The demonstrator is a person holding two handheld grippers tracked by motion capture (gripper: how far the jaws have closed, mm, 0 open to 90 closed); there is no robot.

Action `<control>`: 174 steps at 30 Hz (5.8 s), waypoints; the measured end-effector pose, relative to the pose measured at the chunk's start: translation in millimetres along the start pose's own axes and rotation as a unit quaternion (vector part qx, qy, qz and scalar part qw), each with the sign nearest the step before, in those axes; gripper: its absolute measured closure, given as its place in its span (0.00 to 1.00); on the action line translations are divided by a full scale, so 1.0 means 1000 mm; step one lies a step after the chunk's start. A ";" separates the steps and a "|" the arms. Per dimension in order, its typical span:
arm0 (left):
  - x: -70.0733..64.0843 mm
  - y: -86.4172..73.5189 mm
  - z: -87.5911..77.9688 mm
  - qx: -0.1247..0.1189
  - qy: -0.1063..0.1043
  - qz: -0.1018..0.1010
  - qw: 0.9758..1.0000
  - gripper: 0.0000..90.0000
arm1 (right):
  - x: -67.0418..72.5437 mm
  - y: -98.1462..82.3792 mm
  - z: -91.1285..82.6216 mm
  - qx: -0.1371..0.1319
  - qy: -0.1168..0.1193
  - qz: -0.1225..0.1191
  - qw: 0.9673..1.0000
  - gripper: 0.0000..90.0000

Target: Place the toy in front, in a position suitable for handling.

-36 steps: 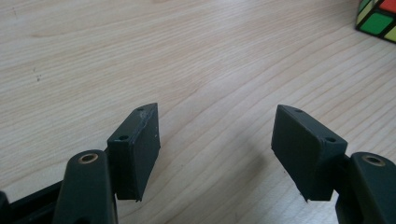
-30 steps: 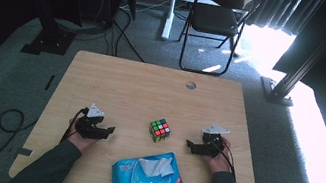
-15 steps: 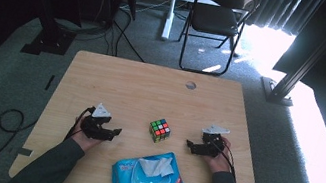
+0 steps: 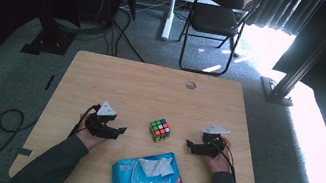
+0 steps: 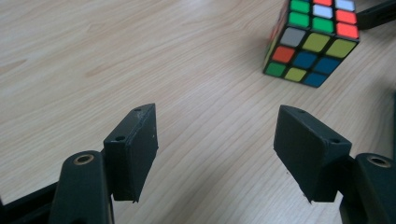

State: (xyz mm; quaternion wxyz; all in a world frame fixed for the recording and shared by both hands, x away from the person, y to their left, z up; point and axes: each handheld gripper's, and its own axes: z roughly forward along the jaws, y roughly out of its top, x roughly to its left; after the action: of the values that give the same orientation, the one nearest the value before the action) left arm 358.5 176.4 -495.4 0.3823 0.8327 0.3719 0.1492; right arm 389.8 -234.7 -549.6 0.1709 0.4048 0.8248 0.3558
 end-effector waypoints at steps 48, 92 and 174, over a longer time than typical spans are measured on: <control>-0.039 0.044 0.025 -0.007 -0.056 0.068 0.996 0.31 | 0.000 0.000 0.000 0.001 0.000 0.000 1.000 0.15; -0.057 0.058 0.073 0.023 -0.086 0.065 0.994 0.25 | 0.000 0.000 0.000 0.001 0.000 0.000 1.000 0.15; 0.018 0.042 0.067 0.033 0.041 -0.001 0.999 0.38 | 0.000 0.000 0.000 0.001 0.000 0.000 1.000 0.15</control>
State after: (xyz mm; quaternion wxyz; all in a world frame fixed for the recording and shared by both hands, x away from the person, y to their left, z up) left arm 427.5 136.1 -508.8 0.3392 0.8376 0.3926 0.1709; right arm 389.8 -234.8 -549.6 0.1709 0.4053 0.8248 0.3553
